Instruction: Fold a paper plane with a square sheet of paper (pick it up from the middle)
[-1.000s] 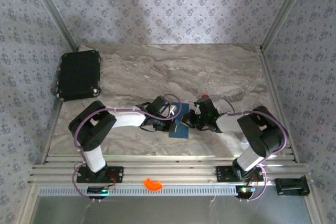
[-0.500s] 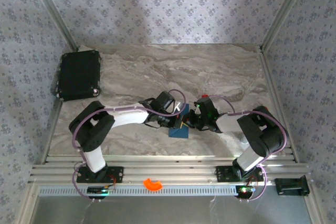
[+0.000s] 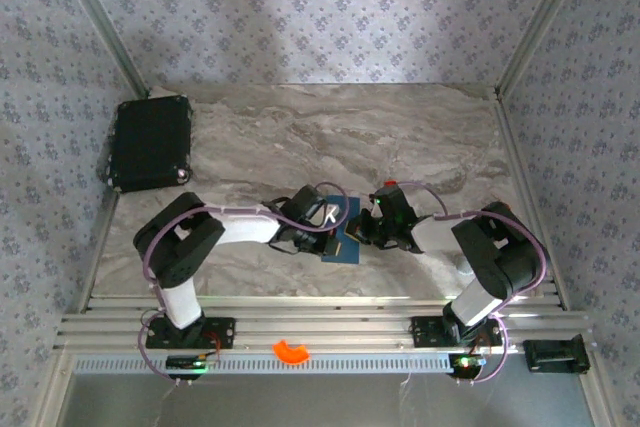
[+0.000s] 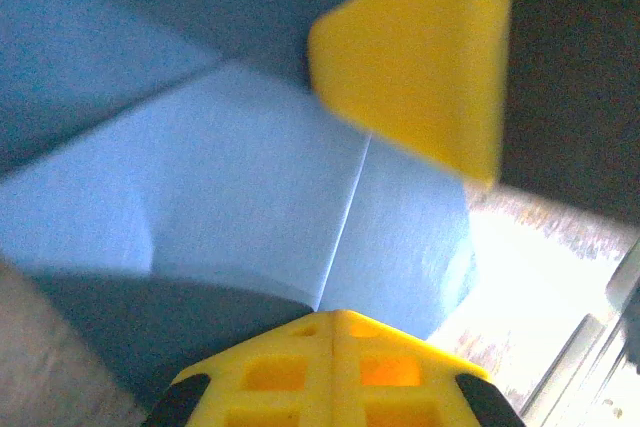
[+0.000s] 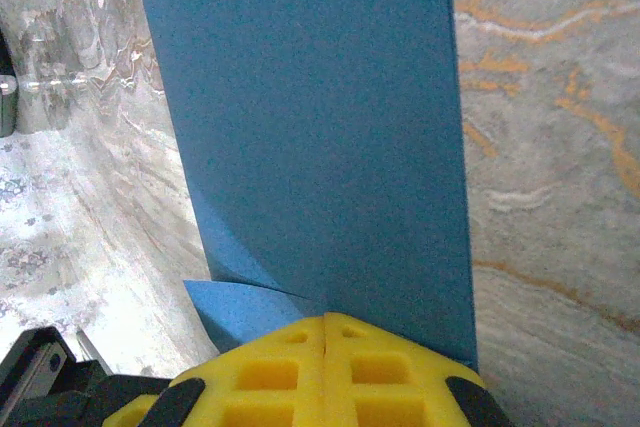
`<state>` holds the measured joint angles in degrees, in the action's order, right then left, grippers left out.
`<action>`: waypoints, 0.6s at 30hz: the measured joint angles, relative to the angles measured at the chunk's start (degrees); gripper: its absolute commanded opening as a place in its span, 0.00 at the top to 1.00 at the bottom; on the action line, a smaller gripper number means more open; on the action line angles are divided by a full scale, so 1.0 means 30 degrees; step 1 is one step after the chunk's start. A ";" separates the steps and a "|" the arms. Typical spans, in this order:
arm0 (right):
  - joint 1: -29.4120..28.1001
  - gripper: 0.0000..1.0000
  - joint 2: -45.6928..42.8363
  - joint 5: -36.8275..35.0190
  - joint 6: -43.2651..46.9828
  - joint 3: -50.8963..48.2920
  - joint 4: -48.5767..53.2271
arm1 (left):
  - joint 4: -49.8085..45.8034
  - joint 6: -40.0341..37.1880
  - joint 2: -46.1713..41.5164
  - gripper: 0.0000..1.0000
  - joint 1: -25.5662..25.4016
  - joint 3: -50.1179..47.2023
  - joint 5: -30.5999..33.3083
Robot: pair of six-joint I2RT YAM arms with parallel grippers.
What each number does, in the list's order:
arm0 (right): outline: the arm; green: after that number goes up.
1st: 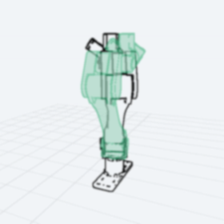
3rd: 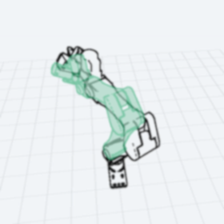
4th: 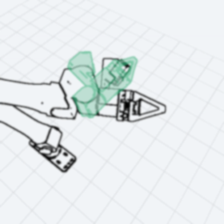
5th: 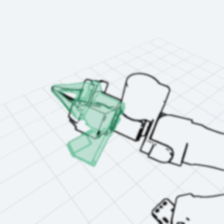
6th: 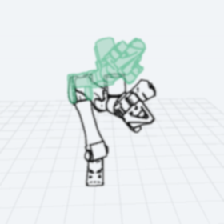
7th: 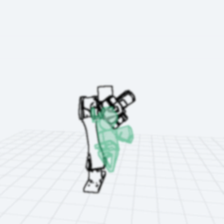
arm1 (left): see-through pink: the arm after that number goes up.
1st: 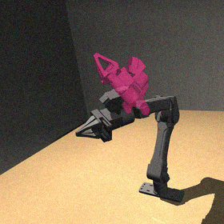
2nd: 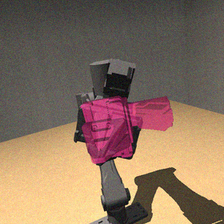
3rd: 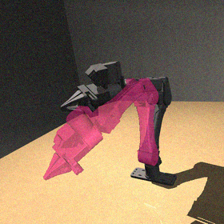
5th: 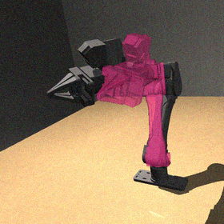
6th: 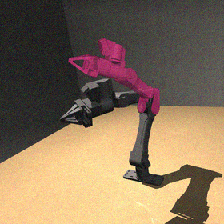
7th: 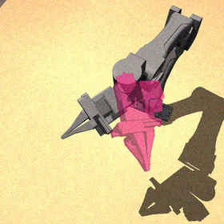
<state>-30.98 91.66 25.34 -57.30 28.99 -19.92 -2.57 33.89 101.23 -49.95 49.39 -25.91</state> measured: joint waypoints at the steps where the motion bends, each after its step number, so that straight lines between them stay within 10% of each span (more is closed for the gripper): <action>1: 0.0000 1.00 0.0000 0.0000 0.0044 0.0015 0.0029 | -0.0029 -0.0036 -0.0211 0.98 0.0007 -0.0248 -0.0007; 18: 0.0000 0.99 0.0000 0.0007 0.0117 0.0029 0.0051 | -0.1698 -0.0780 -0.3643 0.99 0.0153 -0.3147 0.0634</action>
<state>-30.98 91.66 25.36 -56.95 29.08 -19.77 -7.66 31.55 90.30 -49.50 39.94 -24.01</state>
